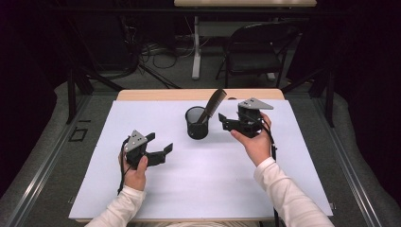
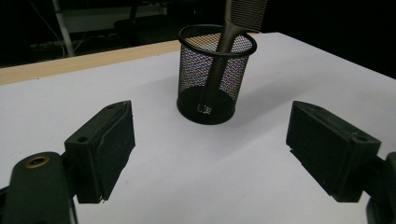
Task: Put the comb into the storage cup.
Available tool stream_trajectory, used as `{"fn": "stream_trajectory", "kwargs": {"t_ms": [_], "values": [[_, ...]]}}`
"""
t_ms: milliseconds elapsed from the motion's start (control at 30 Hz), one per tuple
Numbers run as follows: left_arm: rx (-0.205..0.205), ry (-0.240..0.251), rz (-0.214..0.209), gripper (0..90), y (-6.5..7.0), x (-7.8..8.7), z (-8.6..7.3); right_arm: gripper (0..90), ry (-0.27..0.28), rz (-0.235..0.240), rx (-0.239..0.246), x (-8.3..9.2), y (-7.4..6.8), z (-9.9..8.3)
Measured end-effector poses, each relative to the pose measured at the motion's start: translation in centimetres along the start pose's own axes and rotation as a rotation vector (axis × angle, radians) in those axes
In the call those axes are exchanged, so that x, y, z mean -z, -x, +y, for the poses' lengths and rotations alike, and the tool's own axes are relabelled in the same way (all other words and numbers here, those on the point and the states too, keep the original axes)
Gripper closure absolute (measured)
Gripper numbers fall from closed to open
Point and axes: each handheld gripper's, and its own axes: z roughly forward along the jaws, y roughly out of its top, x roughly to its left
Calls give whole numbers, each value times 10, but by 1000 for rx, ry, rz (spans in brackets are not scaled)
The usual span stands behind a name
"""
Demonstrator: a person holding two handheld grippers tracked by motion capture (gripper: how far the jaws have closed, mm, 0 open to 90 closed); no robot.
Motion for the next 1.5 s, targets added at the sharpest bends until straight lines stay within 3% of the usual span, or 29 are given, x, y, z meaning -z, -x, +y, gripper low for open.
{"fn": "stream_trajectory", "kwargs": {"t_ms": [367,800,1133,1500], "values": [[1,6,0,158,0,3,1,152,-12,26,2,15,-7,-10],[0,7,-2,158,0,3,1,146,12,57,19,41,-21,-35],[2,12,3,158,0,4,1,146,24,82,-18,50,-27,-54],[2,11,2,158,0,4,1,148,19,71,-38,53,-23,-78]]}}
